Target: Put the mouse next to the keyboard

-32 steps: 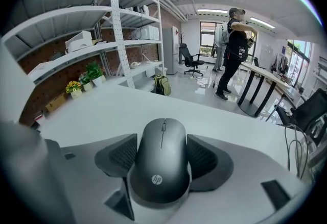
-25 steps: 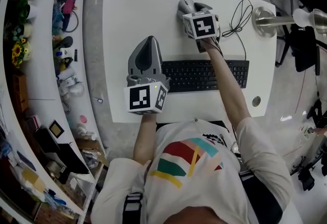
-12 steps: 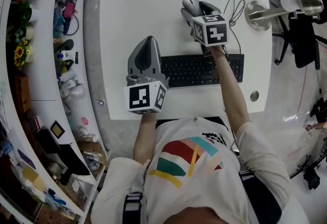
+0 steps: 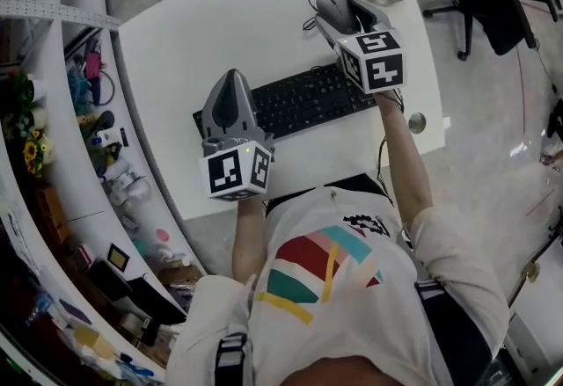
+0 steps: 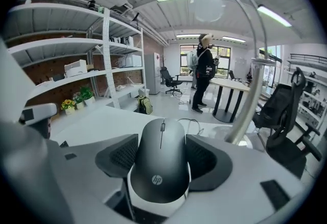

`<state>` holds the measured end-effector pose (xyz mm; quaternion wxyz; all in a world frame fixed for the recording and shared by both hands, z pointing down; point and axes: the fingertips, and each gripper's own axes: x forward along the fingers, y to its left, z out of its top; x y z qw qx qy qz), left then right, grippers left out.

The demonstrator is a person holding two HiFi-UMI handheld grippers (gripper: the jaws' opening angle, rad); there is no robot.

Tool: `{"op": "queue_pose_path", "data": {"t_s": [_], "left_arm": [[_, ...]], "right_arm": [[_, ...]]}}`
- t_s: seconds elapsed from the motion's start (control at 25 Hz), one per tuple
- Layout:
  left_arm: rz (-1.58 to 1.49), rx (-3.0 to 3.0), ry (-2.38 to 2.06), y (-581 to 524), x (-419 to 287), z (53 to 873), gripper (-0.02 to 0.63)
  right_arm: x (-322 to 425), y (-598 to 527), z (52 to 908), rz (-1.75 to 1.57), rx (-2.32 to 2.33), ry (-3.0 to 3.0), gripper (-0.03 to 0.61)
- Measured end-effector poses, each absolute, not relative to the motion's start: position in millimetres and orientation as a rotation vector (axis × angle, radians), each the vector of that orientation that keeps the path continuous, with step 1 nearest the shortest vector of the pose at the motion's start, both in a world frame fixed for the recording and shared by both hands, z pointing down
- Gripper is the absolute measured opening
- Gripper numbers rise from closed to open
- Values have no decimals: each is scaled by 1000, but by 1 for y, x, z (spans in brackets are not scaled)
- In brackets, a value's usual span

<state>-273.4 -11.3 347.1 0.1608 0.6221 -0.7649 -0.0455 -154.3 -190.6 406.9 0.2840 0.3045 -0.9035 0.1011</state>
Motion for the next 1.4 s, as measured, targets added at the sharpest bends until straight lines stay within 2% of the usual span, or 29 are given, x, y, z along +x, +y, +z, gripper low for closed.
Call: {"op": "queue_pose_path", "data": {"t_s": [0.32, 0.56, 1.08, 1.4], "left_arm": [[-93, 1849, -2122, -43, -221, 347, 44], [-49, 1897, -2077, -62, -193, 350, 44], [47, 1935, -2032, -69, -171, 362, 44], [64, 1926, -2038, -69, -173, 360, 44]], "right_arm": [[-36, -205, 426, 333, 980, -2311, 302], [21, -208, 445, 400, 1041, -2257, 302], [70, -181, 513, 554, 1061, -2161, 302], [76, -176, 530, 525, 1044, -2120, 302]]}}
